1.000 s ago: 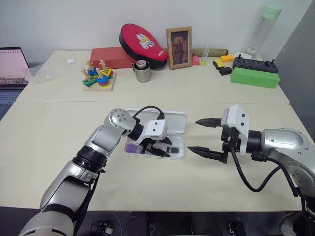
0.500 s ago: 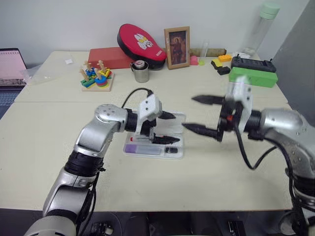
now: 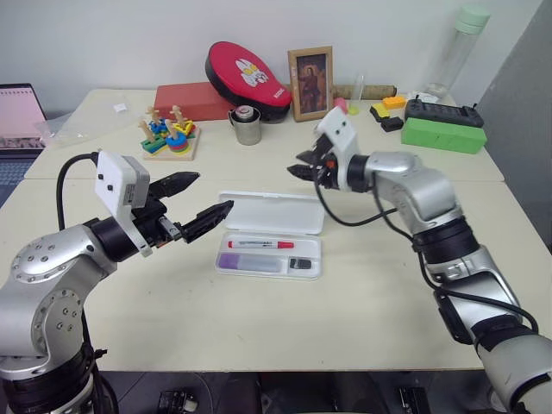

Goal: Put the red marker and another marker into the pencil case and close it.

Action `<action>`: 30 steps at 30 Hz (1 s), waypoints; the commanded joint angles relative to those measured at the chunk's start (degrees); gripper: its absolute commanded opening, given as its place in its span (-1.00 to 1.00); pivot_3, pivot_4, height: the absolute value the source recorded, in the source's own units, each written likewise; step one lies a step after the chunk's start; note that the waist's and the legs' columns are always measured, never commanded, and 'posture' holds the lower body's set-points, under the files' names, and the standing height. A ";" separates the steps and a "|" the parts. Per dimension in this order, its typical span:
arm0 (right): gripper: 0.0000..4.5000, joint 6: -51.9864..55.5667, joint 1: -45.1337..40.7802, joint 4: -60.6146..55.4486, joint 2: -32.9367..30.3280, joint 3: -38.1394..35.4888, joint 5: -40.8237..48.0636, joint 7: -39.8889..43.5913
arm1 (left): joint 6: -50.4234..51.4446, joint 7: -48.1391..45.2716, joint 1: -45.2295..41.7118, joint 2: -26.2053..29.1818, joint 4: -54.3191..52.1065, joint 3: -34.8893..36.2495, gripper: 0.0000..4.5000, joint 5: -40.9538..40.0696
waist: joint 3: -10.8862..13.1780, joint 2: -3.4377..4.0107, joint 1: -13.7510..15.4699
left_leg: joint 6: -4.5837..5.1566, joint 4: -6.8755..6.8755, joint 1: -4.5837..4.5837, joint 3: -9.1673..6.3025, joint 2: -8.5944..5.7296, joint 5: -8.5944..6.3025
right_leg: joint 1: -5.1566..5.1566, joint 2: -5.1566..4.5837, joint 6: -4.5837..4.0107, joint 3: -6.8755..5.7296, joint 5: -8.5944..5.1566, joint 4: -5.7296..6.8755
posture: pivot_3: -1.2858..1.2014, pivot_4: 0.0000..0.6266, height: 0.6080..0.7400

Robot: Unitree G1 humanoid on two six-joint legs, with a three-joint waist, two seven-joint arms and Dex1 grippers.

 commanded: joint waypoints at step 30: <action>-0.98 -5.98 14.74 -19.45 -7.47 16.90 -15.37 19.28 | -2.17 1.95 8.00 10.88 -2.57 -2.10 1.00 -13.34 | -0.08 -0.11 -0.18 | 0.00 -0.05 0.18 0.01 0.00 -0.01 | 0.09 0.00 0.01 0.04 0.00 0.03 | 0.03 -0.52 1.00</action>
